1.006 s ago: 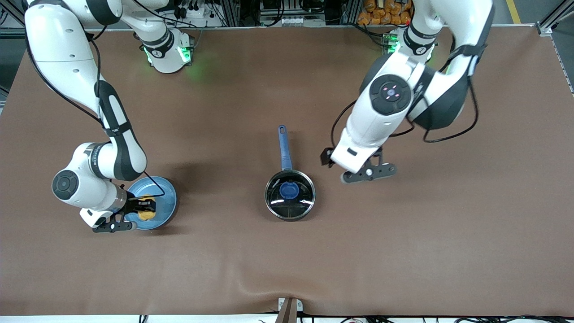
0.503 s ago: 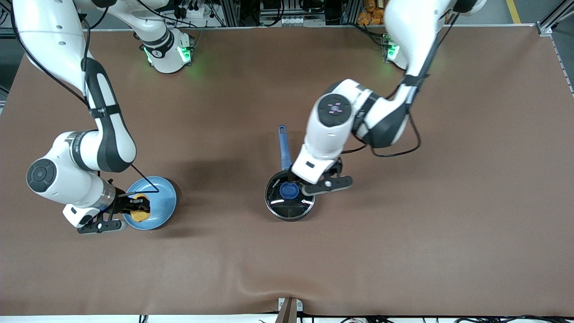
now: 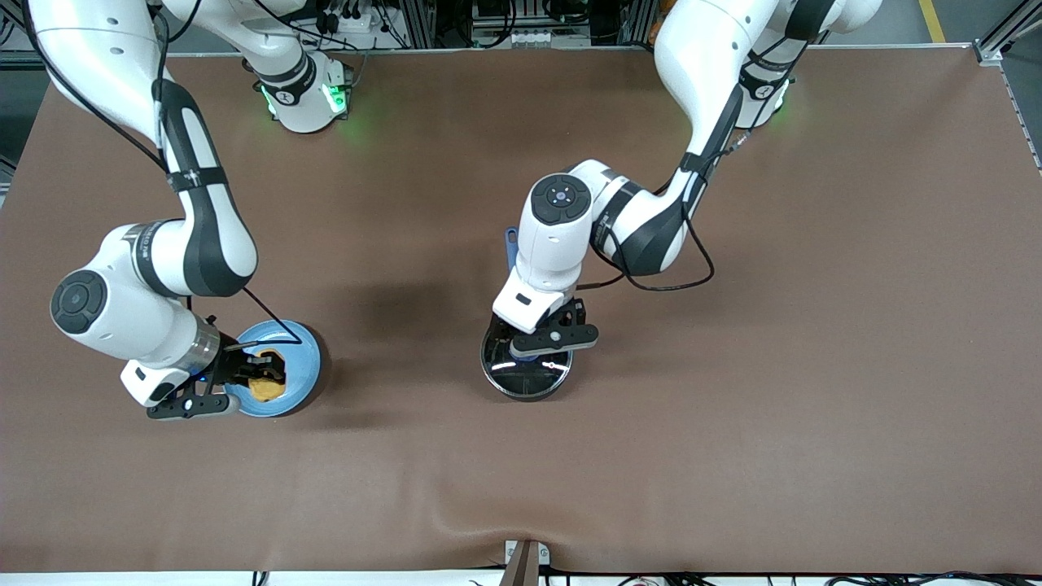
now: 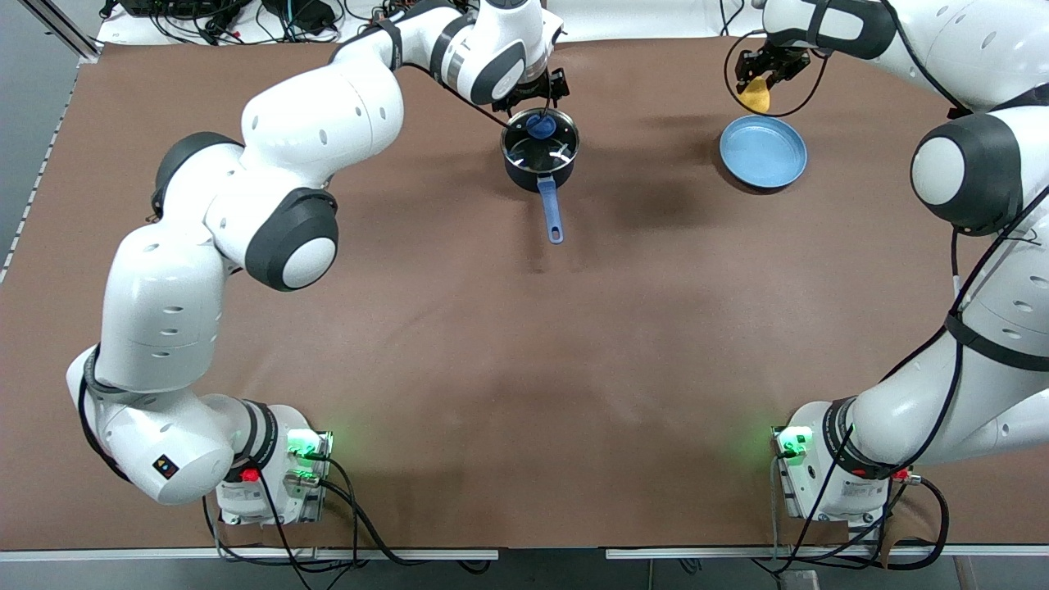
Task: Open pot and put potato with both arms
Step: 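Lift the potato with the right gripper while the left gripper grasps the knob, then lift the lid with the left gripper while the right gripper carries the potato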
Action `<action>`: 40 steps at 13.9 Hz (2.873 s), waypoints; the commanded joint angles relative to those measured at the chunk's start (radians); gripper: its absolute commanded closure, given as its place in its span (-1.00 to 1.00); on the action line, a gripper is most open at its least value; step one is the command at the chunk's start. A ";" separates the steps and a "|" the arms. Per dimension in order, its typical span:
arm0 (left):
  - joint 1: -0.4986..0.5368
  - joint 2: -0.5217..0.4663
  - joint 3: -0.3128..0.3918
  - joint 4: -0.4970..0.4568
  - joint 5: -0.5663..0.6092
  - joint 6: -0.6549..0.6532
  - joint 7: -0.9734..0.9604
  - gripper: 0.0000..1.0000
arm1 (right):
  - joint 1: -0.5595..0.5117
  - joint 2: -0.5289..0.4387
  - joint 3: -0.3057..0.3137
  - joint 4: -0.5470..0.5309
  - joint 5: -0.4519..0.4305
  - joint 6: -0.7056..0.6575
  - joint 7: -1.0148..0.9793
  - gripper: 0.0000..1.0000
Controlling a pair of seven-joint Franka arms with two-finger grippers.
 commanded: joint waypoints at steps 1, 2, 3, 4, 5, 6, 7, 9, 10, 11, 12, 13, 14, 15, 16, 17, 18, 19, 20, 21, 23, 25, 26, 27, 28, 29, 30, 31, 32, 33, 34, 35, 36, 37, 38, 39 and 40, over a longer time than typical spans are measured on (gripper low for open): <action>-0.004 0.051 0.006 0.036 0.028 0.040 -0.016 -1.00 | 0.021 -0.037 -0.003 0.015 0.019 -0.078 0.061 0.75; -0.006 0.053 0.006 0.036 0.028 0.042 -0.016 -1.00 | 0.024 -0.039 -0.003 0.033 0.019 -0.114 0.076 0.75; -0.006 0.059 0.006 0.036 0.028 0.043 -0.016 -1.00 | 0.028 -0.039 -0.001 0.050 0.019 -0.141 0.095 0.75; -0.010 0.060 0.008 0.036 0.028 0.051 -0.016 -1.00 | 0.036 -0.040 -0.001 0.058 0.019 -0.151 0.112 0.75; -0.012 0.069 0.006 0.036 0.028 0.056 -0.016 -1.00 | 0.045 -0.049 -0.003 0.058 0.019 -0.152 0.129 0.75; -0.013 0.077 0.008 0.036 0.028 0.060 -0.019 -1.00 | 0.051 -0.053 -0.001 0.058 0.019 -0.152 0.145 0.75; -0.023 0.088 0.010 0.036 0.028 0.068 -0.022 -1.00 | 0.059 -0.060 -0.003 0.058 0.019 -0.154 0.156 0.75; -0.027 0.097 0.013 0.036 0.028 0.076 -0.027 -1.00 | 0.074 -0.072 -0.003 0.058 0.019 -0.154 0.162 0.75; -0.029 0.099 0.013 0.036 0.028 0.076 -0.027 -1.00 | 0.079 -0.077 -0.003 0.058 0.019 -0.154 0.170 0.75; -0.030 0.103 0.013 0.036 0.028 0.077 -0.027 -1.00 | 0.083 -0.077 -0.003 0.058 0.019 -0.154 0.172 0.75; -0.030 0.105 0.013 0.036 0.028 0.077 -0.027 -1.00 | 0.088 -0.079 -0.001 0.058 0.019 -0.154 0.173 0.75; -0.030 0.106 0.013 0.036 0.028 0.077 -0.027 -1.00 | 0.096 -0.079 -0.003 0.058 0.021 -0.154 0.178 0.76; -0.030 0.108 0.013 0.036 0.028 0.077 -0.028 -1.00 | 0.103 -0.080 -0.001 0.058 0.021 -0.154 0.192 0.79; -0.030 0.105 0.011 0.036 0.028 0.077 -0.036 -0.79 | 0.113 -0.082 -0.001 0.059 0.021 -0.154 0.207 0.81; -0.030 0.105 0.010 0.036 0.028 0.077 -0.059 -0.27 | 0.122 -0.082 -0.001 0.067 0.021 -0.154 0.221 0.82; -0.030 0.105 0.010 0.036 0.028 0.077 -0.080 0.12 | 0.131 -0.082 -0.001 0.070 0.022 -0.154 0.238 0.83; -0.029 0.105 0.010 0.036 0.028 0.077 -0.087 0.38 | 0.137 -0.082 -0.001 0.073 0.022 -0.154 0.253 0.84; -0.029 0.105 0.010 0.036 0.028 0.077 -0.088 0.48 | 0.143 -0.083 -0.001 0.075 0.022 -0.154 0.258 0.85; -0.029 0.103 0.010 0.036 0.028 0.077 -0.091 0.56 | 0.149 -0.083 -0.001 0.081 0.022 -0.154 0.259 0.86; -0.029 0.097 0.010 0.036 0.028 0.076 -0.091 0.59 | 0.154 -0.088 -0.001 0.084 0.024 -0.154 0.259 0.87; -0.023 0.076 0.003 0.036 0.021 0.062 -0.091 0.59 | 0.156 -0.088 -0.001 0.090 0.024 -0.154 0.274 0.87; -0.007 0.034 0.002 0.035 0.001 0.021 -0.087 0.59 | 0.168 -0.088 -0.001 0.095 0.024 -0.154 0.294 0.87; 0.015 0.001 -0.001 0.033 -0.011 -0.013 -0.079 0.59 | 0.169 -0.088 -0.001 0.099 0.024 -0.154 0.305 0.87; 0.038 -0.030 -0.004 0.030 -0.022 -0.036 -0.073 0.59 | 0.174 -0.088 -0.001 0.108 0.024 -0.154 0.316 0.87; 0.051 -0.067 -0.003 0.024 -0.047 -0.052 -0.058 0.59 | 0.185 -0.088 -0.001 0.110 0.024 -0.154 0.336 0.87; 0.060 -0.113 0.000 -0.005 -0.067 -0.074 -0.032 0.59 | 0.195 -0.086 -0.001 0.114 0.024 -0.152 0.360 0.87; 0.086 -0.148 -0.001 -0.032 -0.074 -0.100 -0.004 0.59 | 0.209 -0.083 -0.001 0.118 0.024 -0.151 0.383 0.87; 0.109 -0.191 -0.001 -0.068 -0.084 -0.124 0.025 0.59 | 0.223 -0.080 -0.001 0.118 0.026 -0.143 0.403 0.87; 0.127 -0.237 -0.001 -0.118 -0.093 -0.134 0.062 0.59 | 0.244 -0.074 -0.001 0.121 0.024 -0.134 0.423 0.87; 0.150 -0.294 -0.001 -0.188 -0.096 -0.136 0.100 0.59 | 0.273 -0.060 -0.004 0.140 0.021 -0.117 0.428 0.87; 0.167 -0.356 -0.001 -0.276 -0.096 -0.136 0.151 0.58 | 0.295 -0.039 -0.004 0.162 0.021 -0.100 0.429 0.87; 0.189 -0.410 -0.001 -0.352 -0.096 -0.135 0.206 0.58 | 0.318 -0.019 -0.004 0.173 0.019 -0.073 0.432 0.87; 0.222 -0.462 -0.001 -0.425 -0.096 -0.135 0.275 0.57 | 0.344 -0.004 -0.004 0.179 0.018 -0.038 0.440 0.87; 0.256 -0.508 -0.001 -0.489 -0.097 -0.135 0.354 0.57 | 0.361 0.013 -0.004 0.179 0.019 0.001 0.443 0.87; 0.299 -0.550 -0.001 -0.549 -0.107 -0.135 0.434 0.57 | 0.392 0.030 -0.004 0.182 0.016 0.042 0.442 0.87; 0.339 -0.582 -0.001 -0.595 -0.120 -0.133 0.520 0.53 | 0.412 0.041 -0.006 0.187 0.013 0.070 0.443 0.87; 0.389 -0.595 -0.001 -0.623 -0.139 -0.133 0.612 0.51 | 0.427 0.058 -0.006 0.188 0.012 0.091 0.445 0.87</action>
